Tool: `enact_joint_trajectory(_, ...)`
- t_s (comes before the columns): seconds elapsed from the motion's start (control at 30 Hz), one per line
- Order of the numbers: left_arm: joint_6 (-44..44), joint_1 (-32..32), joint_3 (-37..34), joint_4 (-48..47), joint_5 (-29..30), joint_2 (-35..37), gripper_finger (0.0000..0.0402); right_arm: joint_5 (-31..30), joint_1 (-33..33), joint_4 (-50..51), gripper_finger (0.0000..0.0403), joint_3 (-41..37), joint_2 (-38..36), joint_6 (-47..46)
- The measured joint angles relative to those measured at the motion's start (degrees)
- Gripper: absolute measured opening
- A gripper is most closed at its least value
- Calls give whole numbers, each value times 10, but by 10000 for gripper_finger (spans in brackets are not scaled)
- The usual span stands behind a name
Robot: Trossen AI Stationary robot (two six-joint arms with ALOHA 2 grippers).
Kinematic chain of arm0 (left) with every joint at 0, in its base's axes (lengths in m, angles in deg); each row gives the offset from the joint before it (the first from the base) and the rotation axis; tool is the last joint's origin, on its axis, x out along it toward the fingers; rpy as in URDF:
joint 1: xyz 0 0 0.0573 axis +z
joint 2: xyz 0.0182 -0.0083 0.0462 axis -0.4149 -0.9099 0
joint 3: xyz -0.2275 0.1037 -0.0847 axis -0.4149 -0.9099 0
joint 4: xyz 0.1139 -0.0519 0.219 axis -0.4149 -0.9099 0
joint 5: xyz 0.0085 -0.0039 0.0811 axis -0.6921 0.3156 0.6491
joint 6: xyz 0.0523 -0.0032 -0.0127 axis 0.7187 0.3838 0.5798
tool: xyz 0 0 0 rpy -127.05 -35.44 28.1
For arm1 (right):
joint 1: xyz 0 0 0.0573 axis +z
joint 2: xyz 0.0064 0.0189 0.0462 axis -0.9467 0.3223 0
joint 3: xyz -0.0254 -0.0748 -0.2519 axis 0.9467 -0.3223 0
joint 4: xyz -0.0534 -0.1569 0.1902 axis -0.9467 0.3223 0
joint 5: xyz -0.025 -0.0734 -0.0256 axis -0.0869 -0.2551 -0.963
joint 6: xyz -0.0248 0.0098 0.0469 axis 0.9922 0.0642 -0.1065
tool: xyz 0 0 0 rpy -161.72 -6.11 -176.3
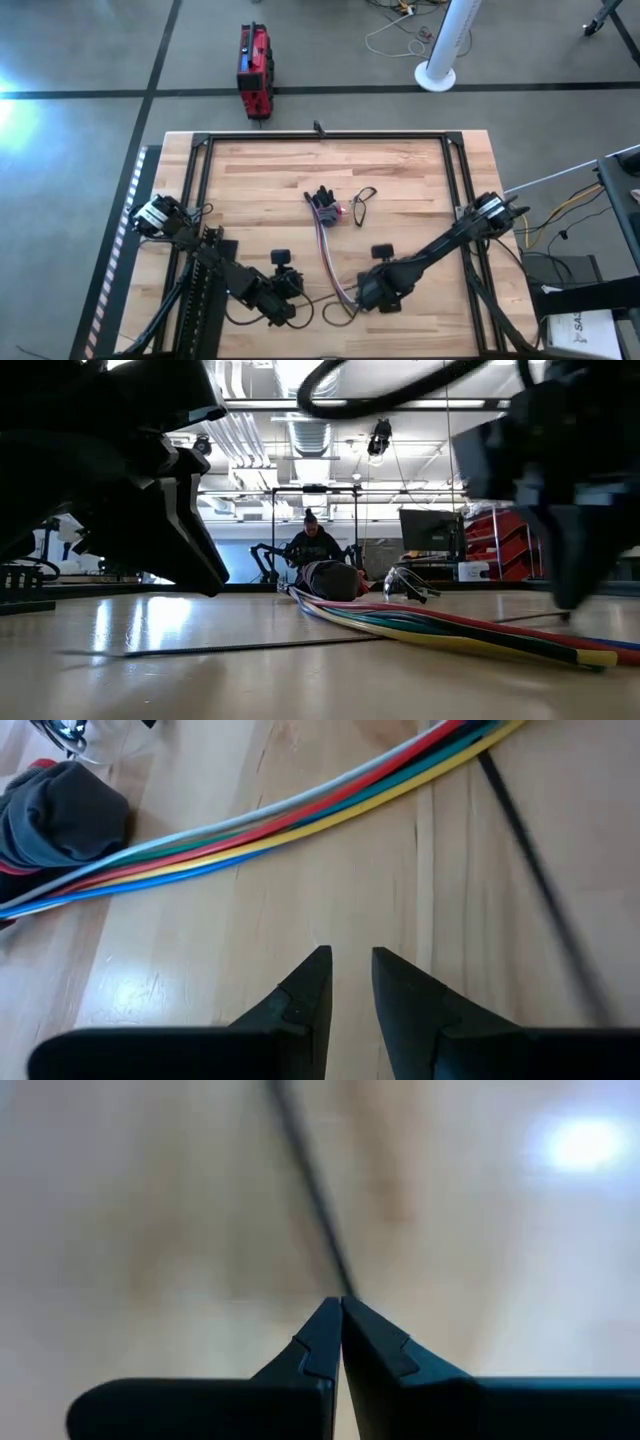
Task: Ziptie cables
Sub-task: Wrap the cable wires together using a black zip tie
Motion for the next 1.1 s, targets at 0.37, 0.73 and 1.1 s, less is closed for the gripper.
enact_joint_trajectory(0.37, -3, 0, 0, 6, 0, 0, 59, -86, 25, 2, 0, -48, -70, 56)
enact_joint_trajectory(0.73, -16, -1, 0, 27, -15, 0, 59, -83, 23, -396, 96, -314, -269, 62)
enact_joint_trajectory(1.1, -26, -1, 0, 38, -36, 0, 59, -57, 4, -617, 112, -444, -251, 104)
